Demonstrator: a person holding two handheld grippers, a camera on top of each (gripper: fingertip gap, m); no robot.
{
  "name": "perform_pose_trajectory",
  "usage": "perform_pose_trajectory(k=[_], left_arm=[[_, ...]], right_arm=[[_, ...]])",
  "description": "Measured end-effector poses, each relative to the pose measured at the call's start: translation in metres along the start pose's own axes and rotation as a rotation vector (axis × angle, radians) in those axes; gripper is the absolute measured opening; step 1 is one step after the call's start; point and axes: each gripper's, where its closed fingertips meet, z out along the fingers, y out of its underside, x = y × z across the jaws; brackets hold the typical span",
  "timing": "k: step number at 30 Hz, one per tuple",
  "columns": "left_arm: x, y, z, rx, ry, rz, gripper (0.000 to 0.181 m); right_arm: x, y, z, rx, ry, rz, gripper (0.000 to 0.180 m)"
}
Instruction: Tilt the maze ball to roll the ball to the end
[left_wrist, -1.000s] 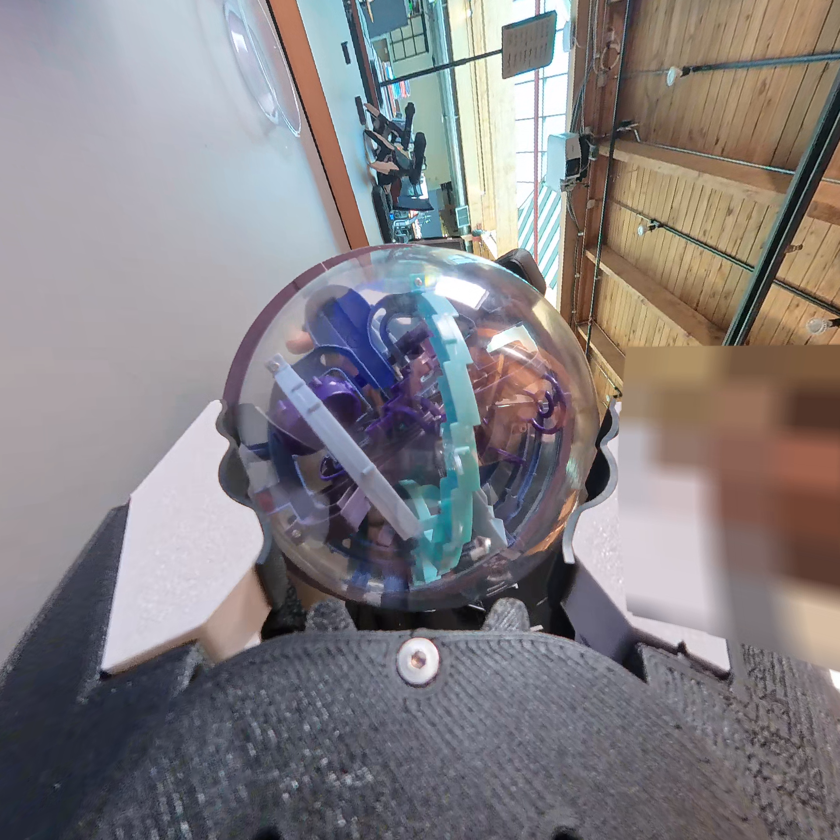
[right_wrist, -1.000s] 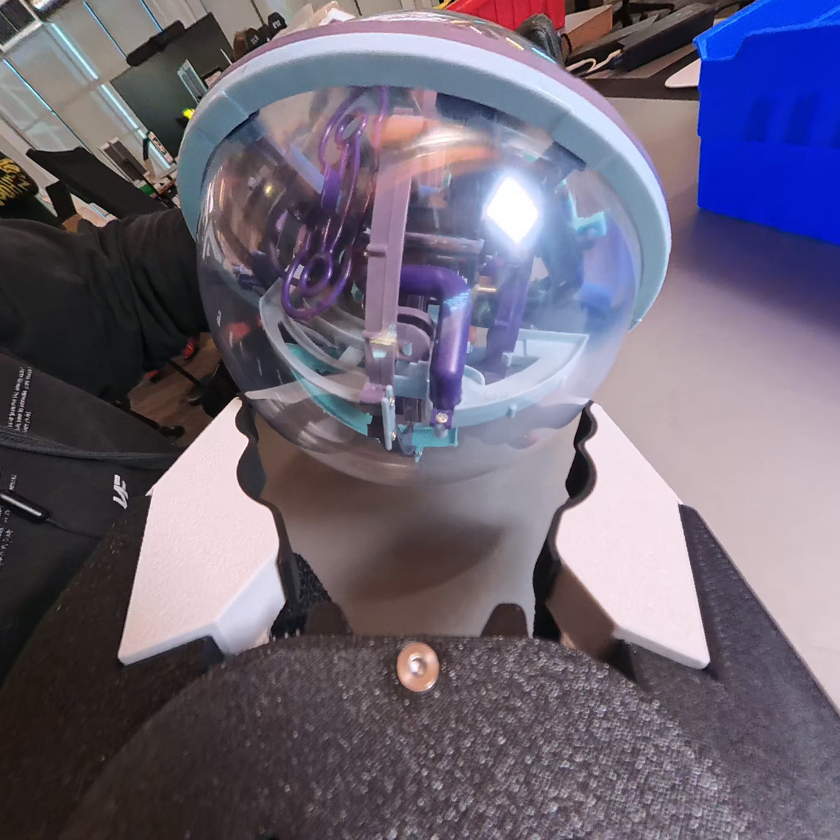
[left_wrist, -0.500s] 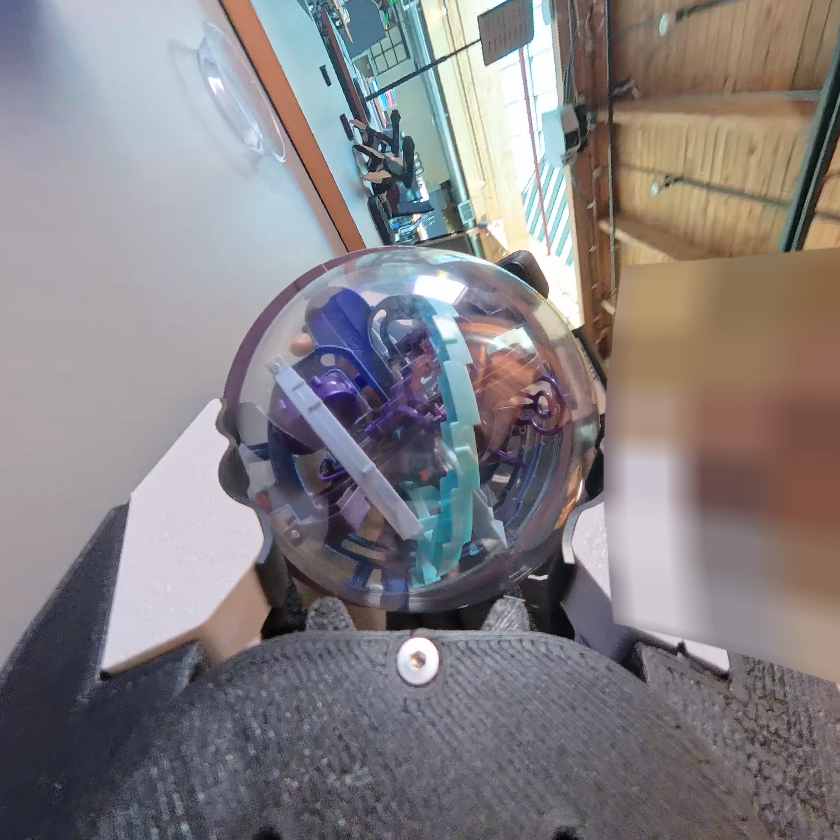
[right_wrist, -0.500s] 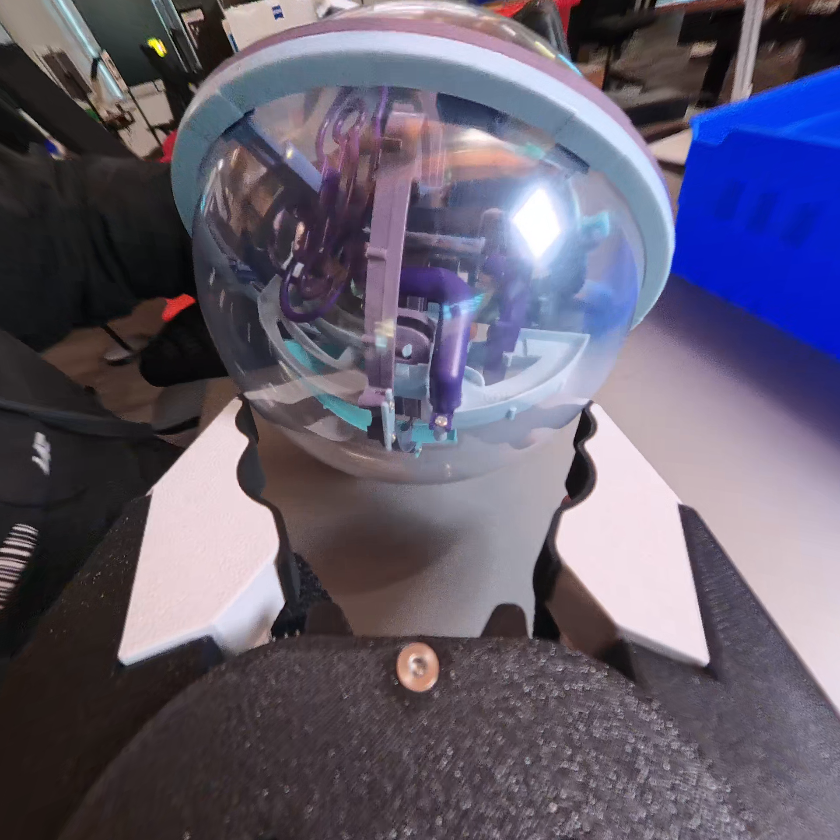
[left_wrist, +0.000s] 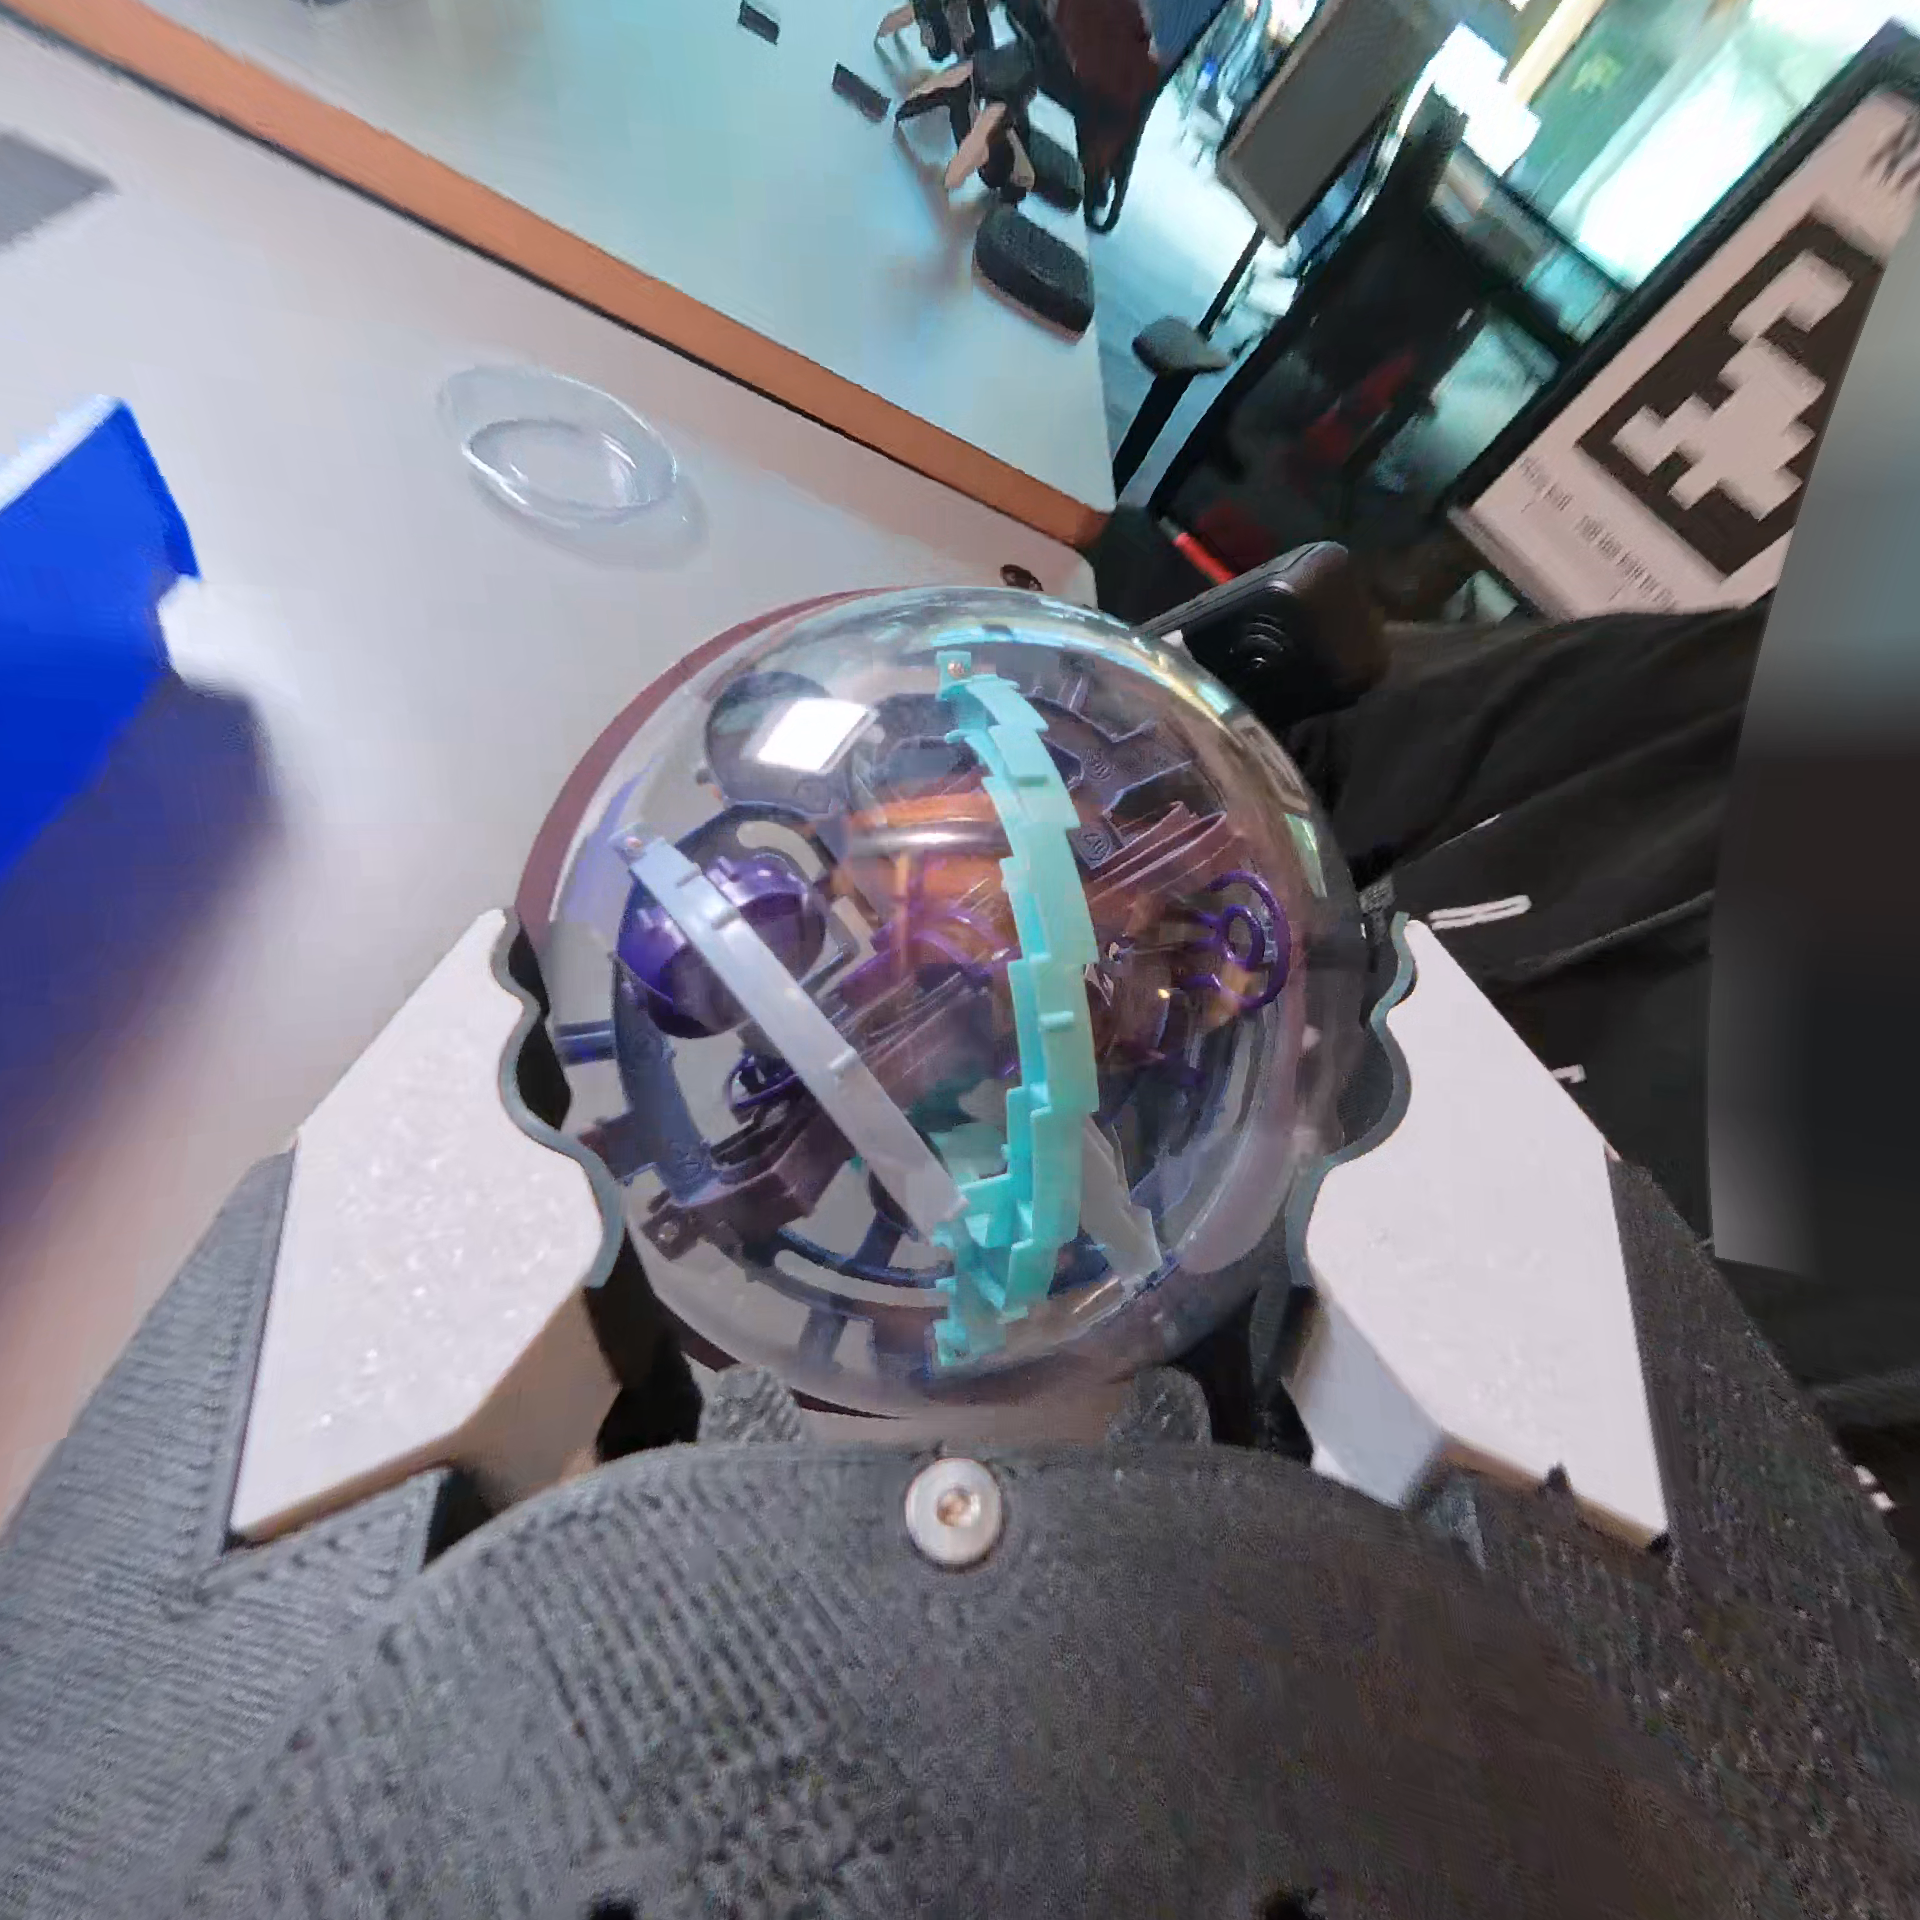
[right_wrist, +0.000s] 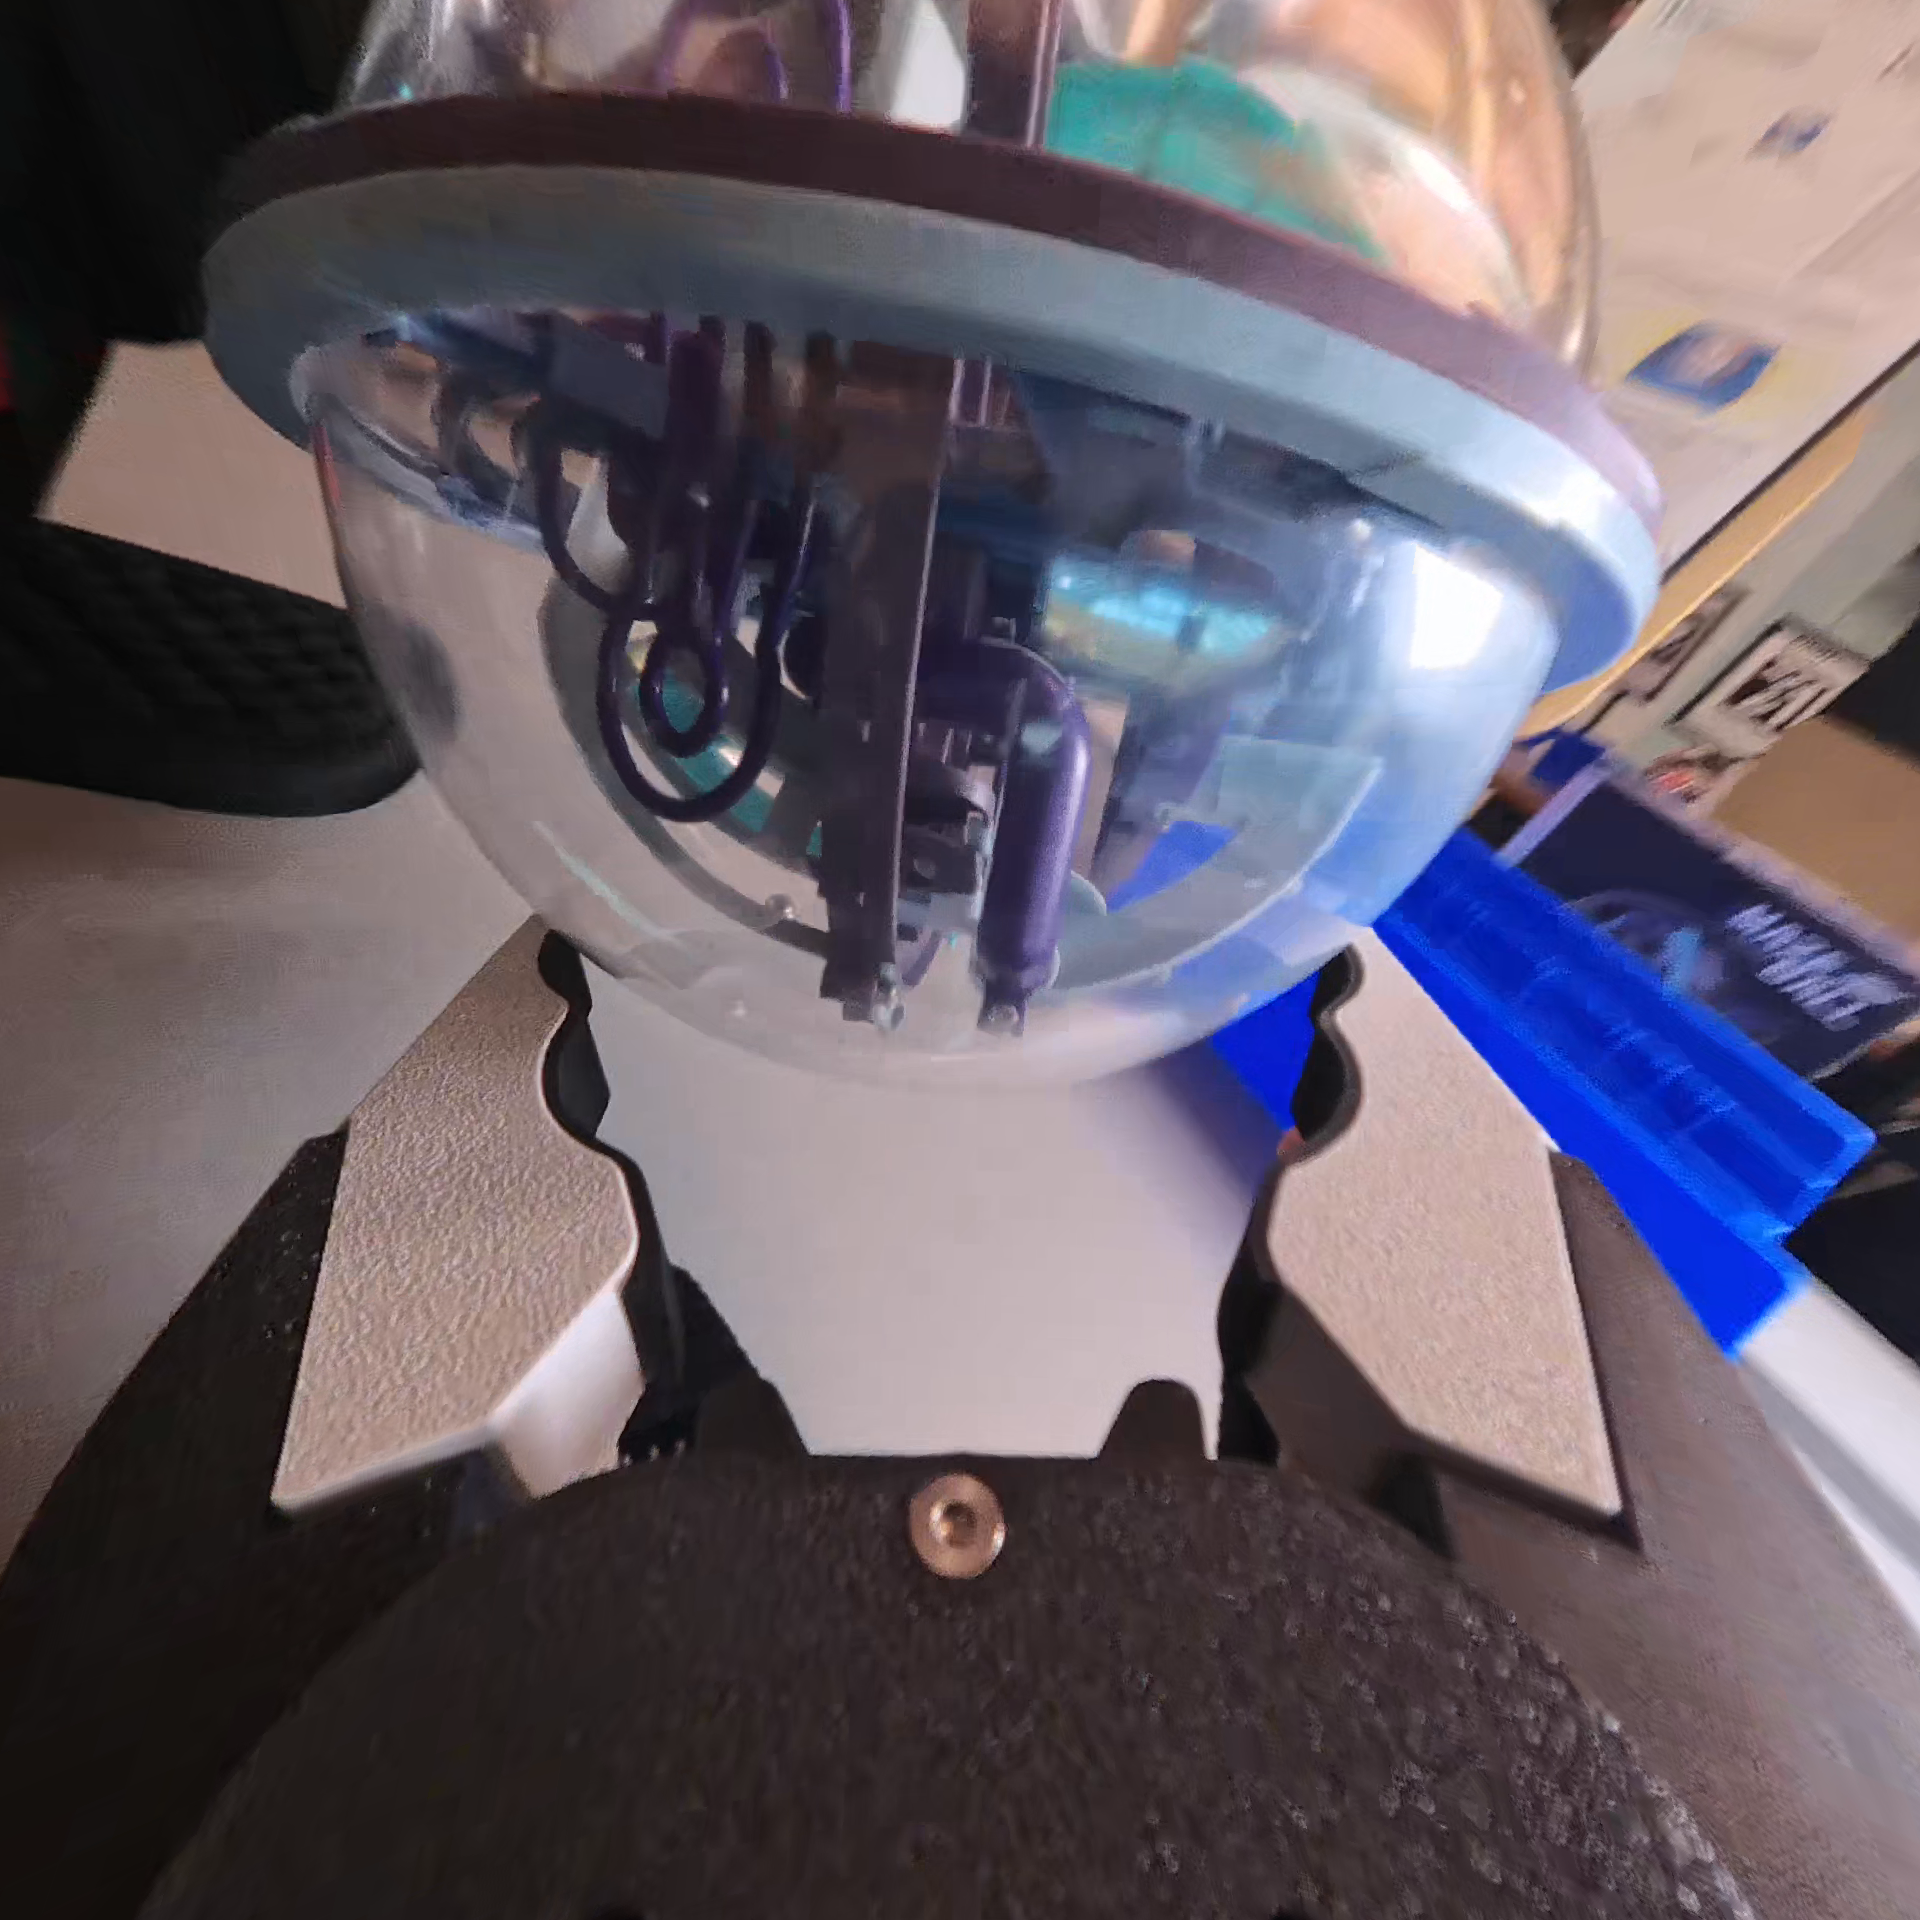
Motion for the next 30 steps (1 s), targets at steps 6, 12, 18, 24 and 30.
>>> perform_pose_trajectory(k=[6, 12, 18, 24, 30], left_arm=[[0.046, -0.040, -0.003, -0.075, -0.120, 0.382, 0.151], [0.101, -0.080, 0.003, -0.200, -0.320, 0.821, 0.151], [0.166, -0.116, 0.001, -0.198, -0.419, 1.143, 0.150], [0.217, -0.131, -0.003, -0.207, -0.500, 1.376, 0.150], [0.233, -0.126, -0.002, -0.272, -0.516, 1.413, 0.150]], right_arm=[[0.029, -0.046, -0.012, 0.107, 0.246, -0.252, 0.135], [0.066, -0.109, -0.038, 0.216, 0.516, -0.497, 0.133], [0.080, -0.184, -0.070, 0.370, 0.681, -0.676, 0.131], [0.078, -0.237, -0.092, 0.473, 0.779, -0.779, 0.125], [0.067, -0.242, -0.094, 0.501, 0.789, -0.737, 0.122]])
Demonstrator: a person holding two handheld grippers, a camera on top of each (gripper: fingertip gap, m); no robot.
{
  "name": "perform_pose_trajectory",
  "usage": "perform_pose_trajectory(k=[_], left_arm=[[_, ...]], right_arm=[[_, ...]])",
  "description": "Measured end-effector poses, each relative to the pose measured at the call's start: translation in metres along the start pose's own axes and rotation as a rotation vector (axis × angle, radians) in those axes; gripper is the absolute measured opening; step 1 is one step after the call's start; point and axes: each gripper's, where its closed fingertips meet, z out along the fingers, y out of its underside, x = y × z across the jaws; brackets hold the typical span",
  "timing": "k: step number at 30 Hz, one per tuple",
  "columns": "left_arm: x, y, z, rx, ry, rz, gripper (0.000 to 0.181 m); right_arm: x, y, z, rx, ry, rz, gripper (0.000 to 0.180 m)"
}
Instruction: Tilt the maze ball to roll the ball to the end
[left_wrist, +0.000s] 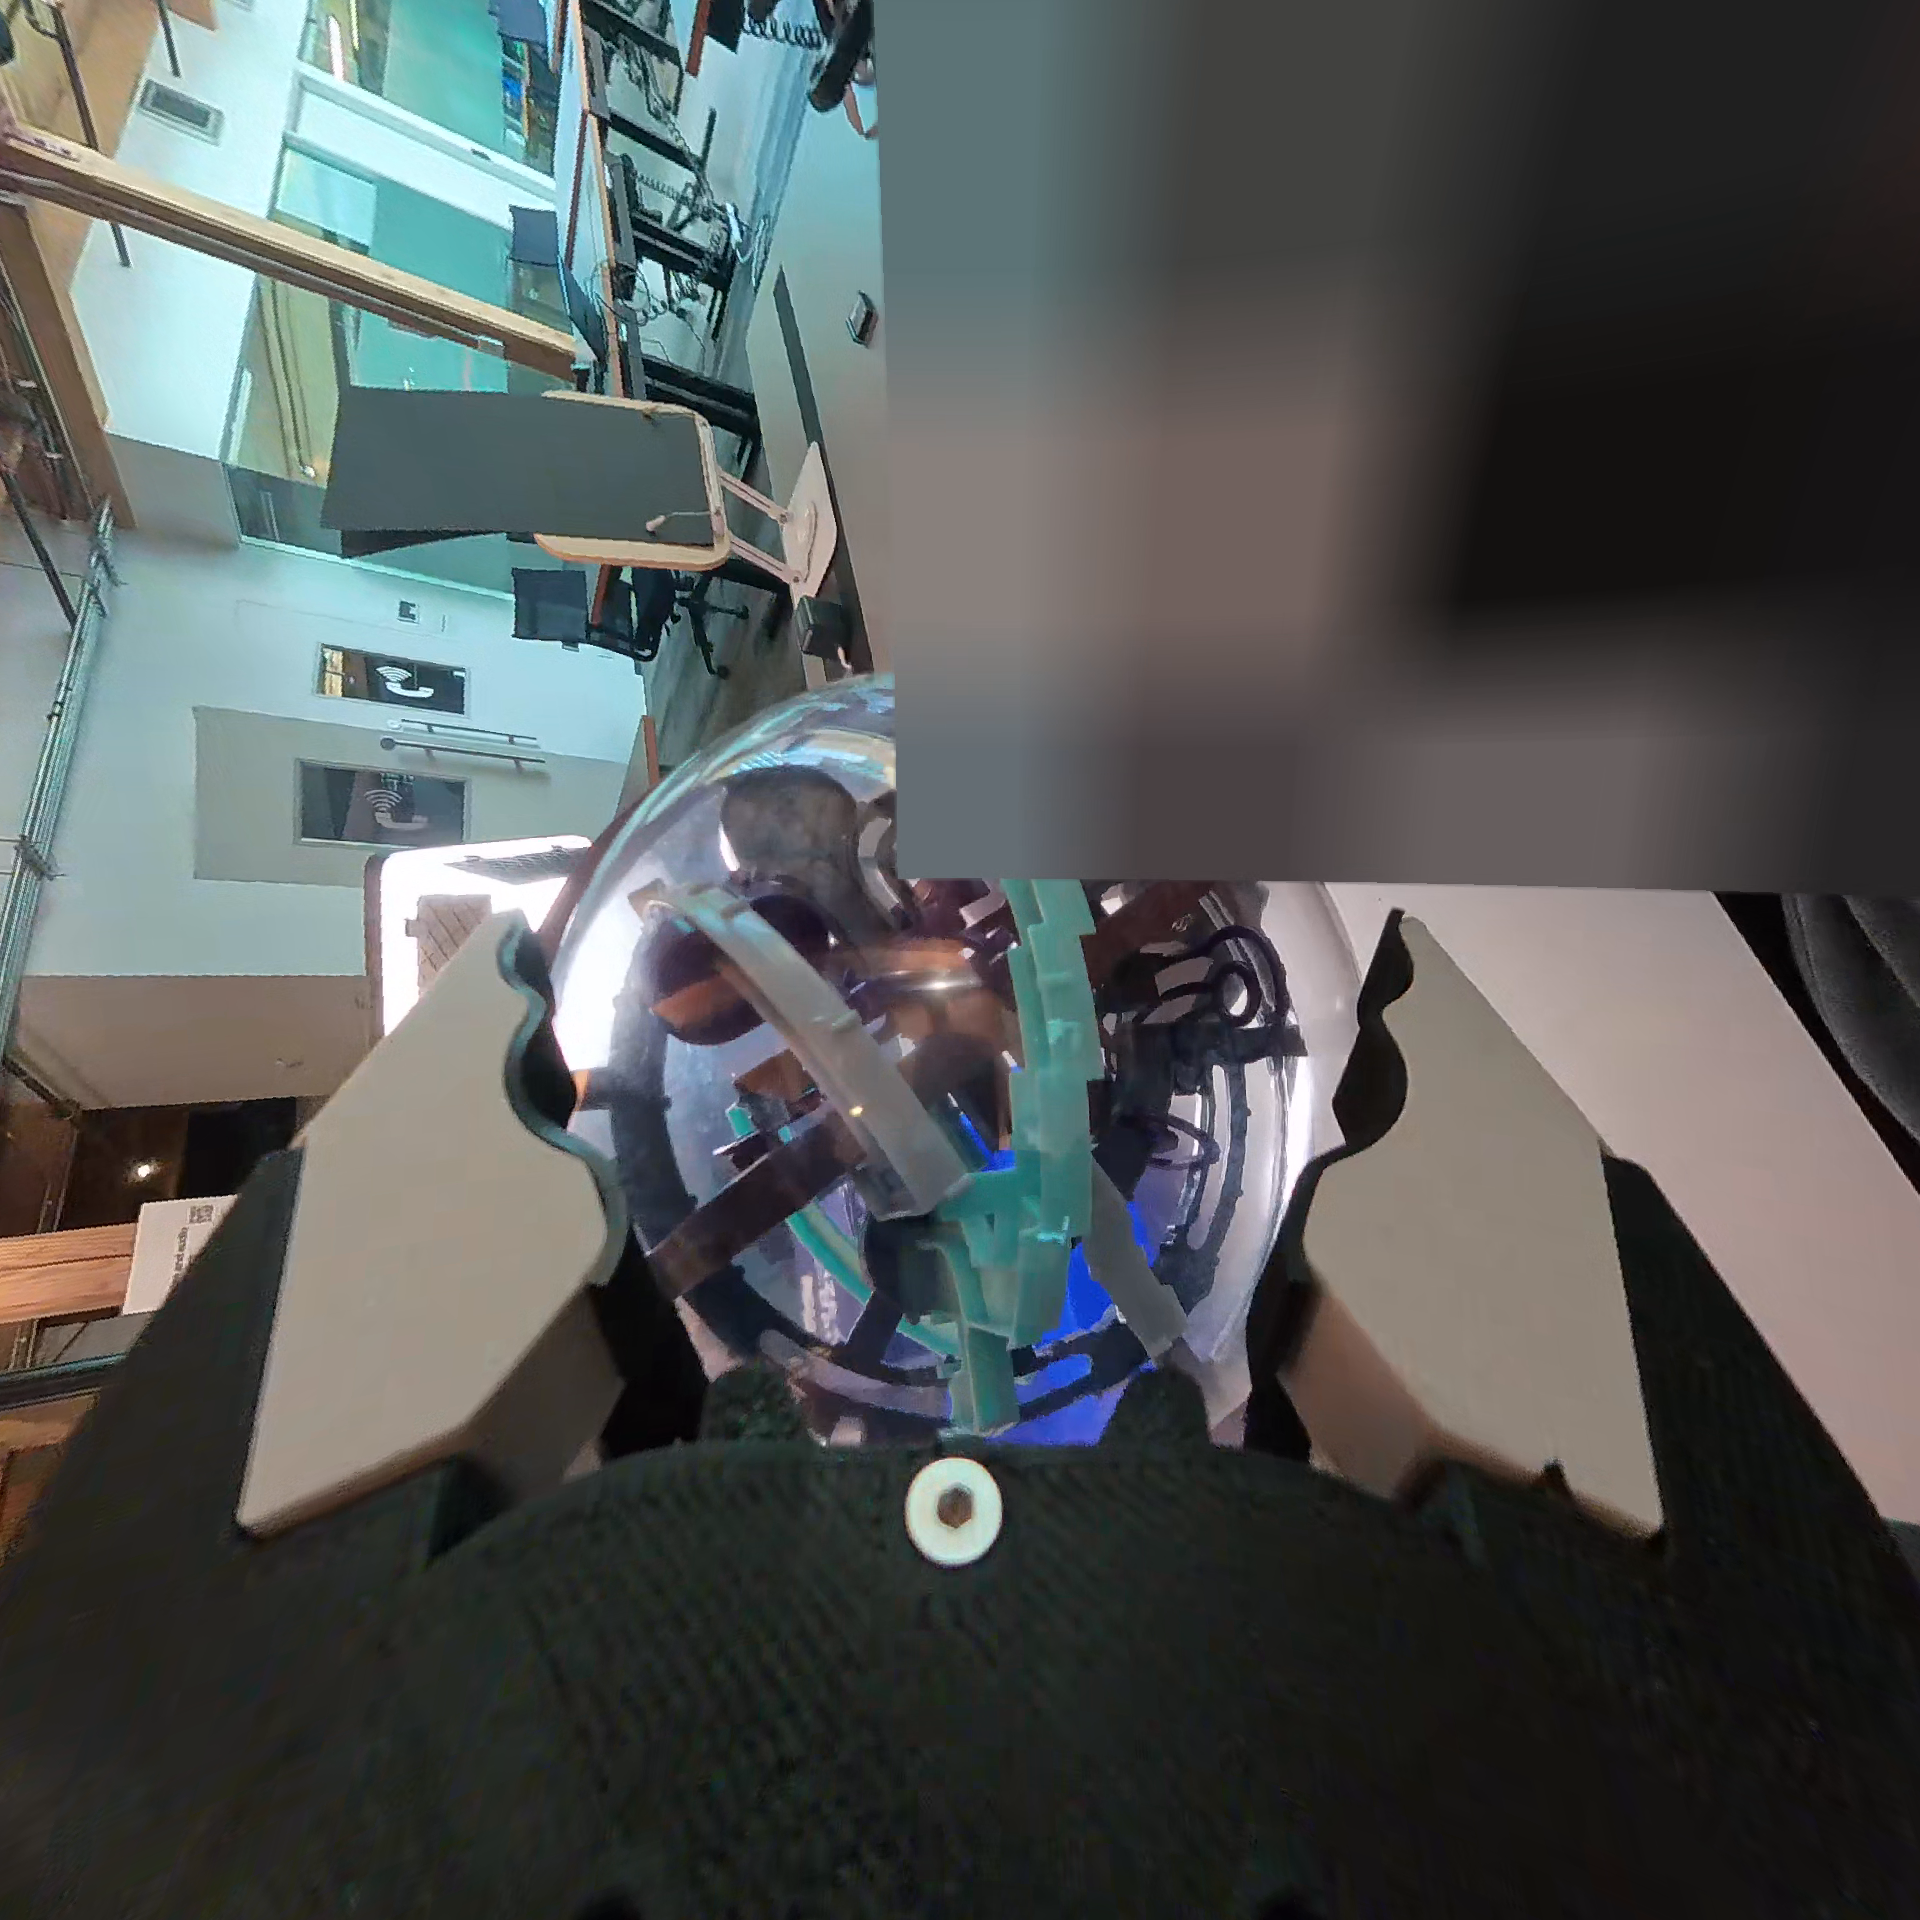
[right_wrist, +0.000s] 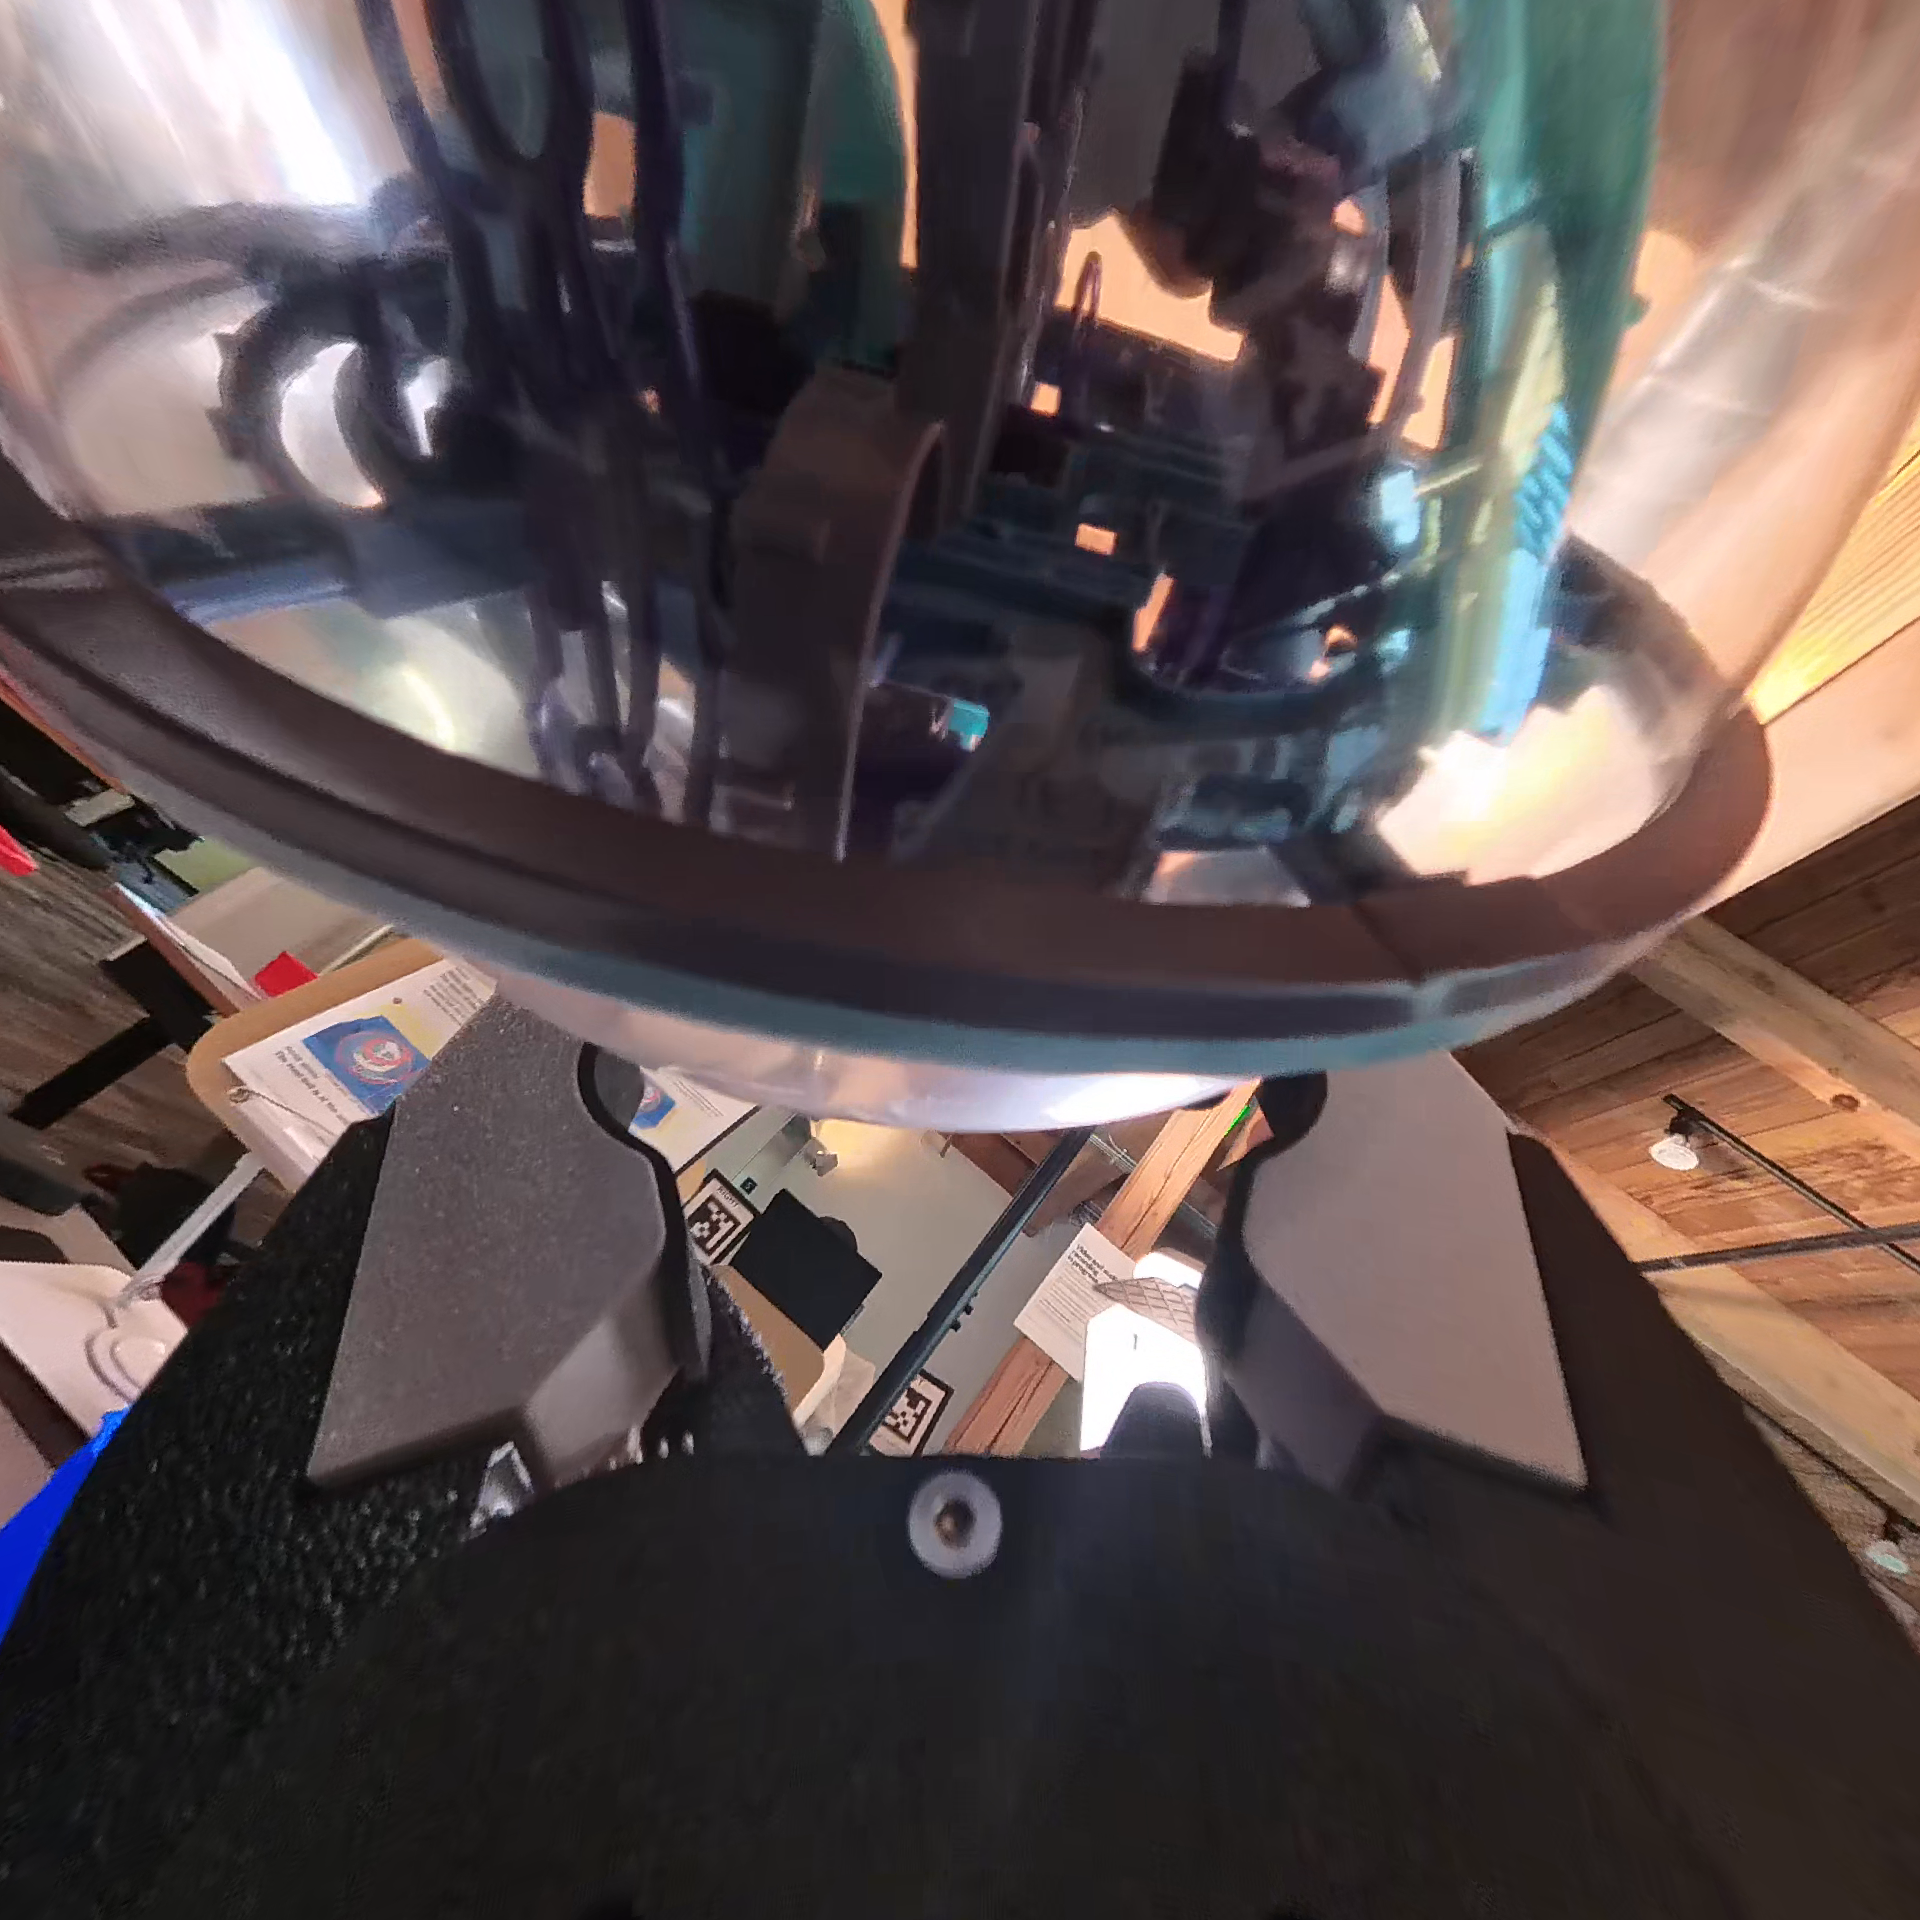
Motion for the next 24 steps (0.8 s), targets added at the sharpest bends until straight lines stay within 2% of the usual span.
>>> perform_pose_trajectory(k=[8, 11, 12, 14, 15, 18, 21, 24], left_arm=[[0.015, 0.005, 0.003, -0.022, 0.022, 0.010, 0.149], [0.005, 0.003, -0.004, -0.025, 0.034, -0.060, 0.149], [-0.009, 0.012, -0.004, -0.007, 0.056, -0.151, 0.149], [-0.025, 0.070, 0.011, 0.062, 0.163, -0.533, 0.149], [-0.012, 0.102, 0.024, 0.123, 0.228, -0.716, 0.149], [0.049, 0.160, 0.058, 0.294, 0.357, -1.054, 0.149], [0.066, 0.185, 0.071, 0.422, 0.408, -1.247, 0.148], [0.081, 0.204, 0.083, 0.445, 0.441, -1.360, 0.148]], right_arm=[[-0.015, 0.001, -0.010, -0.018, -0.018, 0.032, 0.120], [-0.017, 0.000, 0.000, -0.049, -0.092, 0.105, 0.120], [-0.028, 0.014, 0.007, -0.115, -0.175, 0.173, 0.119], [-0.082, 0.054, -0.009, -0.318, -0.421, 0.364, 0.120], [-0.111, 0.069, -0.032, -0.400, -0.515, 0.432, 0.120], [-0.169, 0.093, -0.095, -0.588, -0.706, 0.581, 0.119], [-0.185, 0.100, -0.117, -0.694, -0.798, 0.655, 0.120], [-0.202, 0.109, -0.134, -0.781, -0.882, 0.710, 0.120]])
